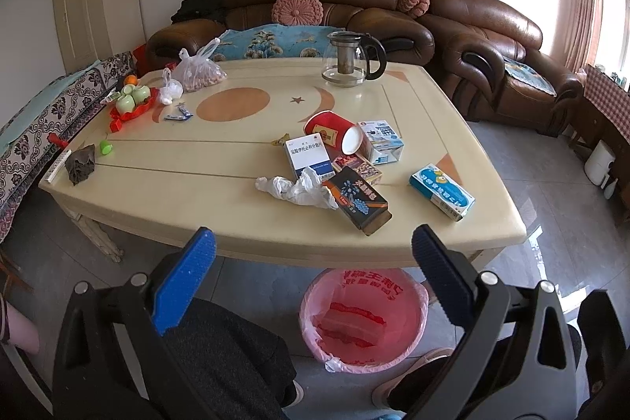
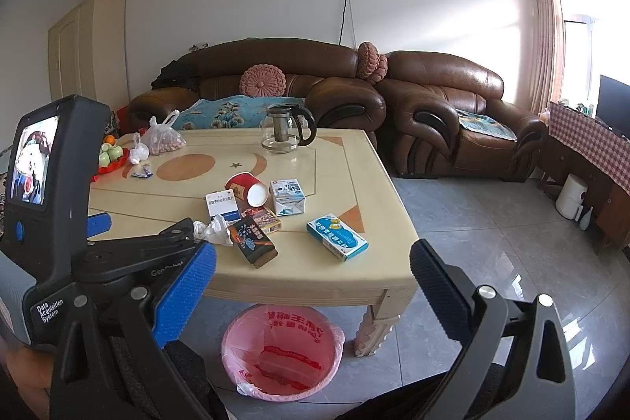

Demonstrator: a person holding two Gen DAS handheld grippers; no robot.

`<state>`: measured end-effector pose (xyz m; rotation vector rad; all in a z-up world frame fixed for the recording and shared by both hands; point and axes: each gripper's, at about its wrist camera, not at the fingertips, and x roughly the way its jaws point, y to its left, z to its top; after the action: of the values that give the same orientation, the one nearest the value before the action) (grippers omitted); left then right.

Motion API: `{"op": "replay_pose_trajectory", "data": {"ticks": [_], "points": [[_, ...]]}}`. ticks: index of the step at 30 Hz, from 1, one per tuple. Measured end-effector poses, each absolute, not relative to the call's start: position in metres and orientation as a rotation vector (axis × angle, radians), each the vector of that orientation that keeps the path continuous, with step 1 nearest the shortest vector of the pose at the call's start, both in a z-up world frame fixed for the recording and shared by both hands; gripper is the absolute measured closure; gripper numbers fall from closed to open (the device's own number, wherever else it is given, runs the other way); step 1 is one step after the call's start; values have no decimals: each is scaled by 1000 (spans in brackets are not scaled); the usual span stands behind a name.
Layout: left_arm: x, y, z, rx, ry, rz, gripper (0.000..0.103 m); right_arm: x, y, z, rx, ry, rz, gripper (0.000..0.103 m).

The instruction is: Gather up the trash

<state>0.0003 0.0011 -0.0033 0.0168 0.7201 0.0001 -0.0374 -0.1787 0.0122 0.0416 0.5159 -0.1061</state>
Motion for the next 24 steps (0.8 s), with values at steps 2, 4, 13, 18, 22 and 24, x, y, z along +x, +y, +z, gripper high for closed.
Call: {"op": "replay_pose_trajectory", "data": {"ticks": [2, 4, 13, 18, 22, 24], "points": [[1, 2, -3, 16, 721, -2, 5, -39, -177, 15, 40, 516, -102, 6], [1, 2, -3, 17, 722, 0, 5, -39, -176, 15, 40, 516, -103, 6], [0, 3, -4, 15, 728, -4, 5, -39, -173, 14, 41, 520, -100, 6], [-1, 3, -3, 15, 730, -3, 5, -38, -173, 13, 42, 518, -99, 6], [-1, 4, -4, 11, 730, -3, 5, -38, -173, 13, 43, 520, -99, 6], [-1, 3, -4, 13, 731, -2, 5, -39, -172, 12, 42, 520, -99, 6]]}}
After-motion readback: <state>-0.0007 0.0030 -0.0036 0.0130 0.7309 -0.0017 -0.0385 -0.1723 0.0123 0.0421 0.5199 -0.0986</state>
